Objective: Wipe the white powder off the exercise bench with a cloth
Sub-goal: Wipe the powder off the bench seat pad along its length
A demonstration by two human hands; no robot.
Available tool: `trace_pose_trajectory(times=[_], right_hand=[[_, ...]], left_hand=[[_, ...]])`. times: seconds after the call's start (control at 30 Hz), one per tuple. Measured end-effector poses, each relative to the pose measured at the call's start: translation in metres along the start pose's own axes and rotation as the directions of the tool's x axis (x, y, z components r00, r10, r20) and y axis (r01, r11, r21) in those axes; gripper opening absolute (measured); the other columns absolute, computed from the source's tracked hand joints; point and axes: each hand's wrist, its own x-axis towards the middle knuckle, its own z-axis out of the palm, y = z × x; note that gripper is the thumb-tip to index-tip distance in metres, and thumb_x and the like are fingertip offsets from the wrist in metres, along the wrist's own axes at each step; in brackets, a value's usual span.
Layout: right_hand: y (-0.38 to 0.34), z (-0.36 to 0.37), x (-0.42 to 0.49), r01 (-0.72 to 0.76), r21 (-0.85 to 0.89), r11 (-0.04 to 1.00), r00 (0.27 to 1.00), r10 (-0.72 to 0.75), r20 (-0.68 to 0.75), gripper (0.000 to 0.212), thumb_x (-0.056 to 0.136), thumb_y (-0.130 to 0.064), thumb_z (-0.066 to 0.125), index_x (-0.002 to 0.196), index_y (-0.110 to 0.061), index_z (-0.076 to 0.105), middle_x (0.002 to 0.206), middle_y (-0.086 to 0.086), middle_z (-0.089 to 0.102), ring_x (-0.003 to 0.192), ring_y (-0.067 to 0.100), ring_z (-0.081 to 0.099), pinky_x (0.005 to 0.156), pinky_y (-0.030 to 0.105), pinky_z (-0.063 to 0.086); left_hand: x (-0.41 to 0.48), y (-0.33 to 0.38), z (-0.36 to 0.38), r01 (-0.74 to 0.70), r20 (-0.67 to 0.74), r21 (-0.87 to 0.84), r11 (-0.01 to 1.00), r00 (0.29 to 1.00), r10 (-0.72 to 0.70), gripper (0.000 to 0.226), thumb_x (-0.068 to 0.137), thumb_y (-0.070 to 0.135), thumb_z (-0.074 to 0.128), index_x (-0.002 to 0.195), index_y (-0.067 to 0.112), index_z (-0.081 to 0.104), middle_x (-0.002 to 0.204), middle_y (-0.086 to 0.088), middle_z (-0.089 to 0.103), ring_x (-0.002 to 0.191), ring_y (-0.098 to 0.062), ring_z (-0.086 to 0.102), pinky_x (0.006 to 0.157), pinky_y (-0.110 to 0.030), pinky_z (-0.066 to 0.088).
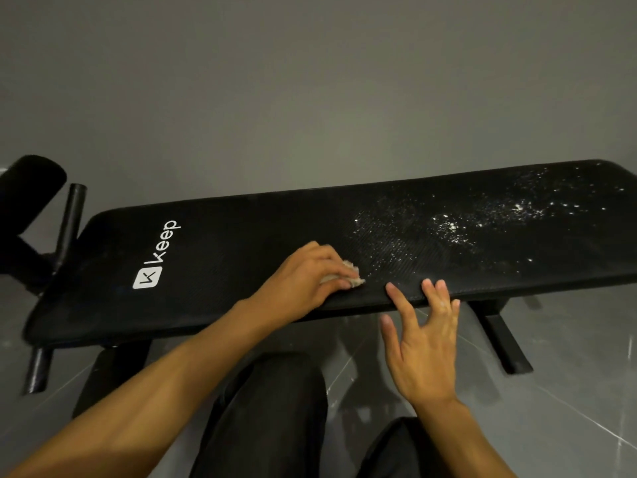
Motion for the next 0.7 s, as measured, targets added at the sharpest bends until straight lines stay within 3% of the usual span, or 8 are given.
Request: trace_pose_trajectory(times=[0.13, 0.17, 0.3, 0.37, 0.53, 0.63, 0.7], right_hand=[[-0.001, 0.0, 0.0, -0.006, 0.006, 1.0, 1.0, 0.006, -0.012, 0.047, 0.099, -0.042, 0.047, 0.145, -0.031, 0.048, 0.154, 0.019, 0.03, 0.154, 0.032, 0.01, 0.126, 0.047, -0.001], [-0.001, -0.001, 0.0, -0.007, 0.007, 1.0, 1.0, 0.007, -0.015, 0.047, 0.099, -0.042, 0.047, 0.145, -0.031, 0.049, 0.153, 0.019, 0.031, 0.154, 0.032, 0.01, 0.126, 0.047, 0.0], [-0.003, 0.0, 0.001, -0.006, -0.01, 1.0, 1.0, 0.006, -0.013, 0.047, 0.099, -0.043, 0.046, 0.145, -0.031, 0.048, 0.152, 0.02, 0.031, 0.154, 0.032, 0.01, 0.126, 0.047, 0.0], [-0.004, -0.001, 0.001, -0.02, -0.023, 1.0, 1.0, 0.02, 0.002, 0.047, 0.1, -0.045, 0.043, 0.144, -0.029, 0.05, 0.152, 0.021, 0.032, 0.154, 0.033, 0.012, 0.126, 0.048, 0.0], [-0.016, -0.008, 0.015, -0.028, -0.084, 0.996, 1.0, 0.027, -0.008, 0.043, 0.1, -0.042, 0.044, 0.127, -0.015, 0.064, 0.135, 0.026, 0.043, 0.143, 0.043, 0.03, 0.124, 0.057, 0.004], [-0.018, -0.004, 0.02, -0.01, -0.021, 1.0, 1.0, 0.009, -0.023, 0.042, 0.1, -0.041, 0.045, 0.118, -0.009, 0.064, 0.138, 0.022, 0.042, 0.145, 0.041, 0.029, 0.125, 0.053, 0.003], [-0.015, 0.002, 0.019, -0.023, 0.014, 1.0, 0.999, 0.024, -0.04, 0.043, 0.1, -0.042, 0.045, 0.117, -0.007, 0.064, 0.138, 0.021, 0.043, 0.146, 0.04, 0.029, 0.125, 0.052, 0.004]], left_hand=[[0.031, -0.012, 0.0, 0.238, -0.166, 0.007, 0.971, 0.958, -0.233, 0.024, 0.093, 0.027, 0.069, 0.116, 0.023, 0.075, 0.112, 0.005, 0.064, 0.098, -0.01, 0.053, 0.091, -0.038, 0.052], [0.032, -0.01, 0.002, 0.236, -0.155, 0.008, 0.972, 0.96, -0.232, 0.023, 0.093, 0.026, 0.069, 0.115, 0.023, 0.075, 0.112, 0.005, 0.065, 0.098, -0.008, 0.053, 0.092, -0.037, 0.051], [-0.003, 0.008, 0.01, -0.01, -0.045, -0.016, 1.0, 0.999, 0.01, 0.022, 0.091, 0.024, 0.072, 0.112, 0.023, 0.077, 0.108, 0.006, 0.069, 0.091, -0.011, 0.056, 0.084, -0.024, 0.047], [-0.008, 0.007, 0.009, -0.017, -0.031, -0.01, 1.0, 0.999, 0.017, 0.023, 0.09, 0.025, 0.073, 0.113, 0.023, 0.076, 0.108, 0.006, 0.069, 0.09, -0.011, 0.055, 0.082, -0.022, 0.046], [0.04, -0.009, 0.002, 0.216, -0.155, 0.036, 0.976, 0.966, -0.208, 0.024, 0.095, 0.028, 0.067, 0.117, 0.022, 0.073, 0.111, 0.005, 0.065, 0.097, -0.008, 0.051, 0.089, -0.034, 0.05], [0.065, -0.023, 0.003, 0.371, -0.219, 0.01, 0.929, 0.907, -0.36, 0.022, 0.096, 0.029, 0.065, 0.116, 0.023, 0.073, 0.113, 0.007, 0.065, 0.102, -0.009, 0.053, 0.096, -0.037, 0.048], [0.065, -0.022, 0.004, 0.37, -0.213, -0.005, 0.929, 0.907, -0.362, 0.022, 0.096, 0.029, 0.066, 0.116, 0.024, 0.074, 0.114, 0.008, 0.065, 0.104, -0.008, 0.053, 0.097, -0.033, 0.047]])
